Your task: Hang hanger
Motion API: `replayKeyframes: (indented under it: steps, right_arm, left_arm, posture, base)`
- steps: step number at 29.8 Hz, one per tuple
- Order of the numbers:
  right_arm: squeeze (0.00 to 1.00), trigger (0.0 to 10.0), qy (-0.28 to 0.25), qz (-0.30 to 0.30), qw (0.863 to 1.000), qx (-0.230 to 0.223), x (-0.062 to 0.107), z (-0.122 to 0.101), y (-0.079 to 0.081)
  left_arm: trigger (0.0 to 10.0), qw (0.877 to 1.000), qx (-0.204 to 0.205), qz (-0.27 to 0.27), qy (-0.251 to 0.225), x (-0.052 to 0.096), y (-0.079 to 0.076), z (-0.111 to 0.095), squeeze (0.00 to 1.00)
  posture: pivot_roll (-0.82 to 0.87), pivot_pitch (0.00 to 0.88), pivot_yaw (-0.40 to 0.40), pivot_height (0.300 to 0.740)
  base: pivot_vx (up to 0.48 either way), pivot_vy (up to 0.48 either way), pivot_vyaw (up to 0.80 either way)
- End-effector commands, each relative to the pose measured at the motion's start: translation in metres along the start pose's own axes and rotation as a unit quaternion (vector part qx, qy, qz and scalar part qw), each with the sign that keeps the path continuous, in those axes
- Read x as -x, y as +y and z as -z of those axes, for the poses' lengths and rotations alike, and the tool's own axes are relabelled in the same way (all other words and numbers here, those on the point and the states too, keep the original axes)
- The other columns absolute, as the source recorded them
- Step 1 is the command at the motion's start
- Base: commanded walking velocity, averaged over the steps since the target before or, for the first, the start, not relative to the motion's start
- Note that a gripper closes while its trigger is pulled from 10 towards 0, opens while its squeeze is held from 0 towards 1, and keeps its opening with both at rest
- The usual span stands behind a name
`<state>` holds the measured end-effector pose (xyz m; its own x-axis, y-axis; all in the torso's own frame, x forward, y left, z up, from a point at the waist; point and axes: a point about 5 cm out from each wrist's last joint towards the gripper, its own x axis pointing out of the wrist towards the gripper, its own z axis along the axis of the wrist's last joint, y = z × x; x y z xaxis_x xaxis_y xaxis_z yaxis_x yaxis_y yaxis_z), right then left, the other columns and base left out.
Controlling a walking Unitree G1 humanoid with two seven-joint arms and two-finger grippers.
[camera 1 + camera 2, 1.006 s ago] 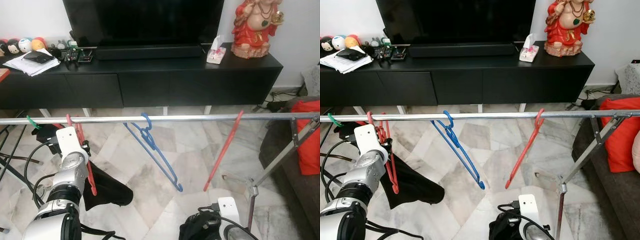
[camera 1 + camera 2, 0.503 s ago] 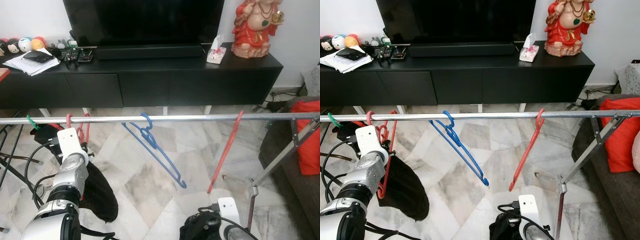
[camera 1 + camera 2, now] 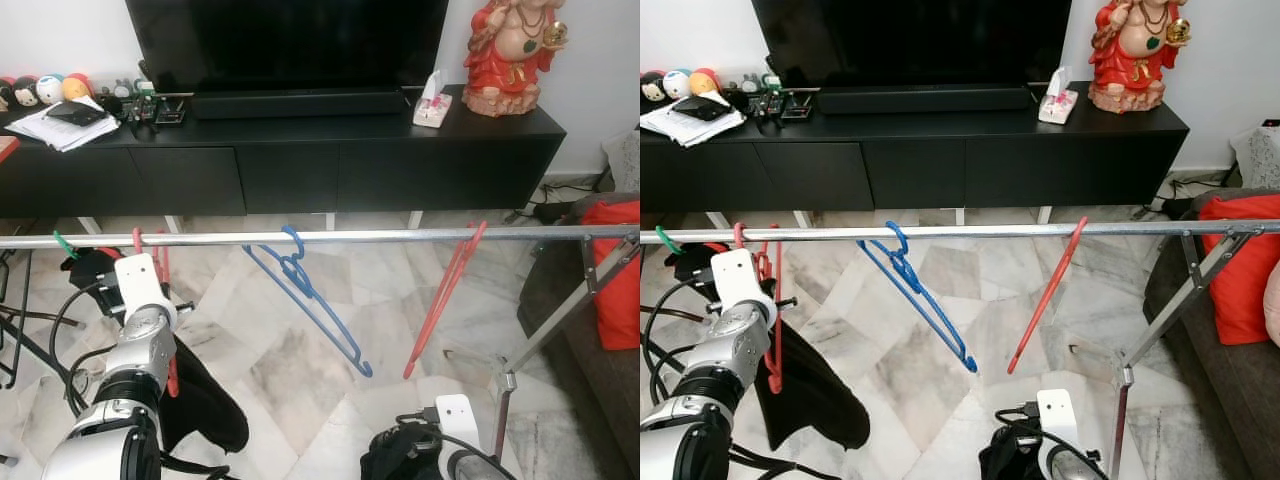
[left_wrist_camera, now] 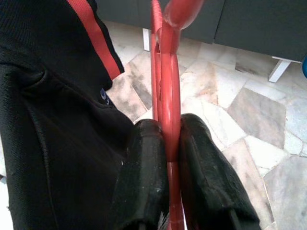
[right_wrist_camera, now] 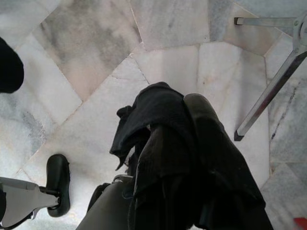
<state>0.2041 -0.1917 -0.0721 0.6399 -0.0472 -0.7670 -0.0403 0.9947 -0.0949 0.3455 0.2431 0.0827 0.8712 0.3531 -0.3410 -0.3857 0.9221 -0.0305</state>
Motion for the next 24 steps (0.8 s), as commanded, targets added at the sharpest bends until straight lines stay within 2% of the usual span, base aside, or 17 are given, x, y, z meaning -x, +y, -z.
replayKeyframes:
  steps: [1, 13, 16, 18, 21, 22, 23, 24]
  right_arm:
    - [0.00, 10.0, 0.002, -0.001, 1.000, 0.000, 0.000, 0.002, 0.000]
    - [0.00, 10.0, 0.003, -0.002, 1.000, 0.002, 0.000, 0.002, 0.000]
    - [0.00, 10.0, 0.004, -0.002, 1.000, 0.002, 0.000, 0.002, 0.000]
    - [0.00, 10.0, 0.004, -0.002, 1.000, 0.001, 0.001, 0.003, 0.000]
    - [0.00, 10.0, 0.004, -0.001, 1.000, 0.001, 0.001, 0.004, 0.000]
    - [0.00, 10.0, 0.005, -0.001, 1.000, 0.001, 0.001, 0.004, 0.000]
    - [0.00, 10.0, 0.006, -0.001, 1.000, 0.002, 0.001, 0.005, 0.000]
    - [0.00, 10.0, 0.006, -0.002, 1.000, 0.002, 0.001, 0.005, 0.000]
  left_arm:
    - [0.0, 1.000, 0.004, 0.003, 0.004, -0.001, 0.002, -0.001, 0.00]
    - [0.0, 1.000, 0.007, 0.000, 0.005, 0.000, 0.005, 0.004, 0.00]
    - [0.0, 1.000, 0.002, 0.006, -0.019, 0.002, 0.007, 0.002, 0.00]
    - [0.0, 0.995, -0.023, 0.044, -0.086, 0.009, 0.002, -0.008, 0.00]
    - [0.0, 0.990, -0.037, 0.068, -0.115, 0.015, -0.002, -0.009, 0.00]
    - [0.1, 0.988, -0.054, 0.069, -0.128, 0.019, -0.001, -0.008, 0.00]
    - [6.9, 0.987, -0.056, 0.074, -0.134, 0.022, -0.001, -0.006, 0.00]
    - [6.9, 0.986, -0.054, 0.077, -0.136, 0.023, -0.001, -0.005, 0.00]
  posture:
    - [-0.06, 0.000, 0.023, 0.740]
    - [-0.06, 0.000, 0.021, 0.740]
    - [-0.07, 0.000, 0.021, 0.740]
    - [-0.07, 0.000, 0.024, 0.740]
    - [-0.06, 0.000, 0.023, 0.740]
    - [-0.06, 0.000, 0.023, 0.740]
    - [-0.06, 0.000, 0.023, 0.740]
    - [-0.06, 0.000, 0.024, 0.740]
  base:
    - [0.000, 0.000, 0.00]
    - [0.000, 0.000, 0.00]
    - [0.000, 0.000, 0.00]
    - [0.000, 0.000, 0.00]
    - [0.000, 0.000, 0.00]
    - [0.000, 0.000, 0.00]
    - [0.000, 0.000, 0.00]
    - [0.000, 0.000, 0.00]
